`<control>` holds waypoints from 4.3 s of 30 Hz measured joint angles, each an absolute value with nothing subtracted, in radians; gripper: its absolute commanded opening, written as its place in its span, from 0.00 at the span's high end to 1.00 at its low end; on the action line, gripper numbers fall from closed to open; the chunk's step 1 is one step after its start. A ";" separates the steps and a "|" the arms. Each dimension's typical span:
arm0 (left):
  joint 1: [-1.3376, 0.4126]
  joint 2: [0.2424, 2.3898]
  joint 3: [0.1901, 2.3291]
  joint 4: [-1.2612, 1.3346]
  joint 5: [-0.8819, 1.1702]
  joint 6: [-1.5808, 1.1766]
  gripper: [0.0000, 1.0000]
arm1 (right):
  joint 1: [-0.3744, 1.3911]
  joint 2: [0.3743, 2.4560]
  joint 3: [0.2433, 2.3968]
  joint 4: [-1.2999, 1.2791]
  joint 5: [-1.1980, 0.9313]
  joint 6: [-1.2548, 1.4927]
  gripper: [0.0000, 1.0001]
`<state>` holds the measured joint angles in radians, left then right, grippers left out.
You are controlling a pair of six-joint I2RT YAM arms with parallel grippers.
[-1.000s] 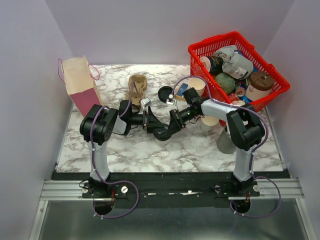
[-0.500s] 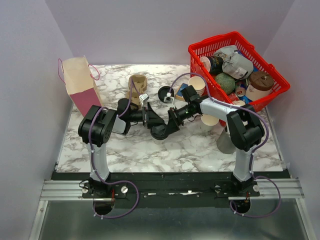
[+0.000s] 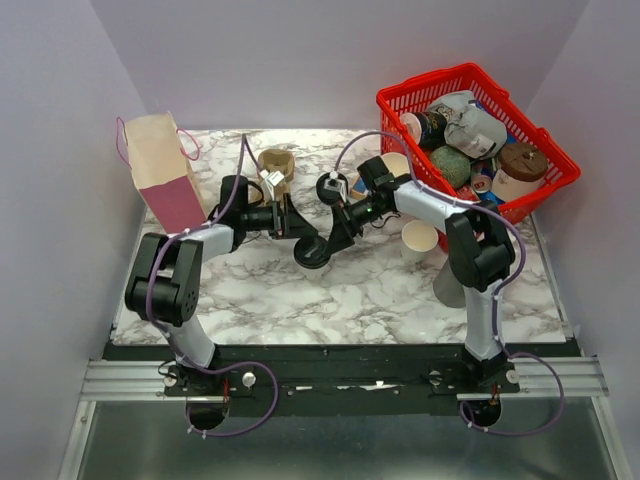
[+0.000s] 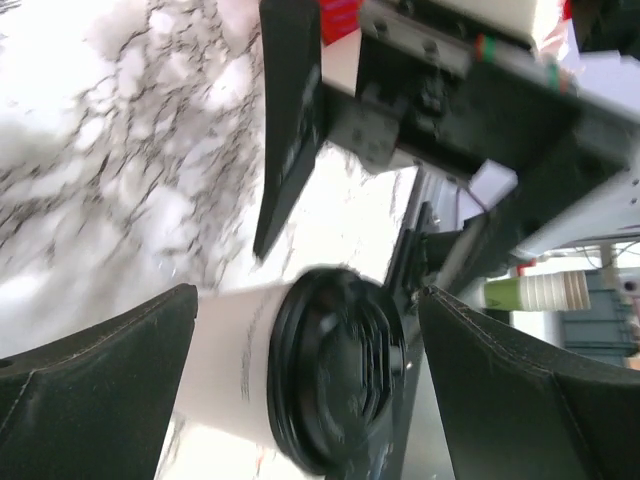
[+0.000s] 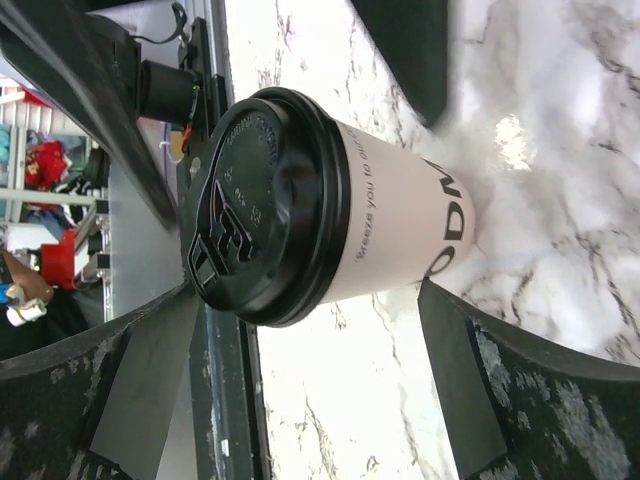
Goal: Pack the takeout coffee
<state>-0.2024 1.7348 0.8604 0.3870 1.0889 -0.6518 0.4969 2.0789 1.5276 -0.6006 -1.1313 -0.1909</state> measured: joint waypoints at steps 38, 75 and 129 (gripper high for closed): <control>-0.127 1.759 0.810 -0.070 1.286 -0.293 0.02 | 0.482 2.308 1.649 -0.378 -1.307 0.221 0.15; -0.119 1.787 0.995 -0.097 1.131 -0.324 0.01 | 0.463 2.315 1.718 -0.481 -1.234 0.174 0.00; -0.368 1.955 1.316 -0.170 0.702 0.102 0.10 | 0.424 1.612 1.785 -0.809 -0.554 -0.308 0.00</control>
<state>-0.3676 1.9549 1.3163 -0.1696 0.7025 0.1024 0.4240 1.6119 1.7847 -0.8089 -0.5537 -0.3077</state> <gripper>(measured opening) 0.908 0.997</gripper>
